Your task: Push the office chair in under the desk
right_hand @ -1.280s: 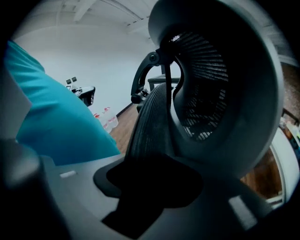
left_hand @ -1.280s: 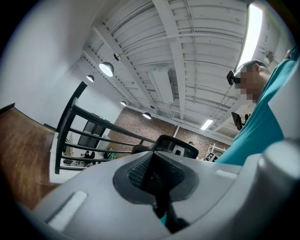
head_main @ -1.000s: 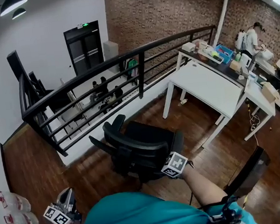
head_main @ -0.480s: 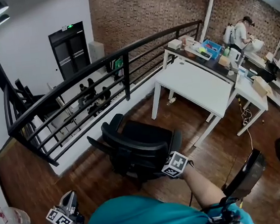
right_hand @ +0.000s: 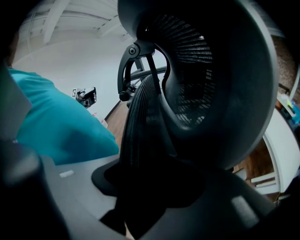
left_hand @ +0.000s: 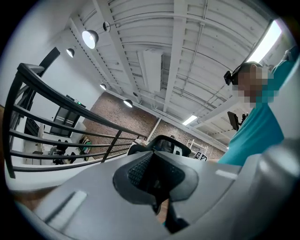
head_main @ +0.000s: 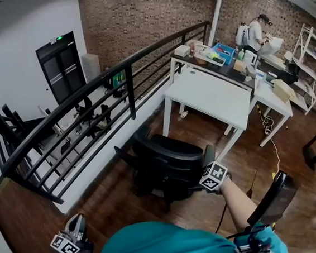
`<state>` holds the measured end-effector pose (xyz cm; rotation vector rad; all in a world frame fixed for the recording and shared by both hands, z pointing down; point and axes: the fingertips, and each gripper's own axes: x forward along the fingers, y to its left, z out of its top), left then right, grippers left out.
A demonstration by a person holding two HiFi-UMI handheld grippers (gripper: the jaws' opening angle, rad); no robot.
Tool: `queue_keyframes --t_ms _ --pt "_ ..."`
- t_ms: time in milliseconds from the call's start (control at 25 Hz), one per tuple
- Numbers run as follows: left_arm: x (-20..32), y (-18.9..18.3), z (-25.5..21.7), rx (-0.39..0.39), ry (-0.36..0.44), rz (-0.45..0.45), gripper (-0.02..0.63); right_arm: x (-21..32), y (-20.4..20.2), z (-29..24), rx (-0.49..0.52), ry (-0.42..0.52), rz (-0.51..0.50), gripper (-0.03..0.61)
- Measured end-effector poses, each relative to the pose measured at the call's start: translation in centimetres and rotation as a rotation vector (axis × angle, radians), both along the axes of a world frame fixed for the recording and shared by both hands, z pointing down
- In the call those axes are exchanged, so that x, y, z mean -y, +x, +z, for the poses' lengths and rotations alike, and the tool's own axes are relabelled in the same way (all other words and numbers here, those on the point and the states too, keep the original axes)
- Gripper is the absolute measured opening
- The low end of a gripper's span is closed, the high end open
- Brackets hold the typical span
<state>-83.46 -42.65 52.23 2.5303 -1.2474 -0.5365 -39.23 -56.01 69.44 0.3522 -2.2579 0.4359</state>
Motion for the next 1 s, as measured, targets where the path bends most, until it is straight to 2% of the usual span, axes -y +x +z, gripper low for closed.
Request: queue_keyframes --t_ms 280,480,600,720,880,1000 --pt "4.7 2.5 0.9 0.014 -0.009 0.033 0.025 5.3 5.0 0.2 0.005 0.011 0.071 0.202" --pt "7.8 5.2 1.9 -0.003 0.008 -0.002 0.025 8.5 8.7 1.2 0.012 0.024 0.060 0.192" --pt "9.7 8.6 2.7 -0.011 0.012 -0.026 0.025 10.1 11.3 2.0 0.017 0.023 0.050 0.189" --pt "12.3 13.6 3.9 -0.033 0.010 -0.041 0.023 12.1 14.5 2.9 0.028 0.017 0.026 0.187" --pt "16.5 20.4 5.2 -0.024 0.010 0.002 0.025 16.0 18.2 3.7 0.032 0.027 -0.001 0.187" --pt "19.0 23.5 5.2 -0.017 0.019 0.022 0.024 19.3 20.7 4.4 0.017 0.039 -0.004 0.187"
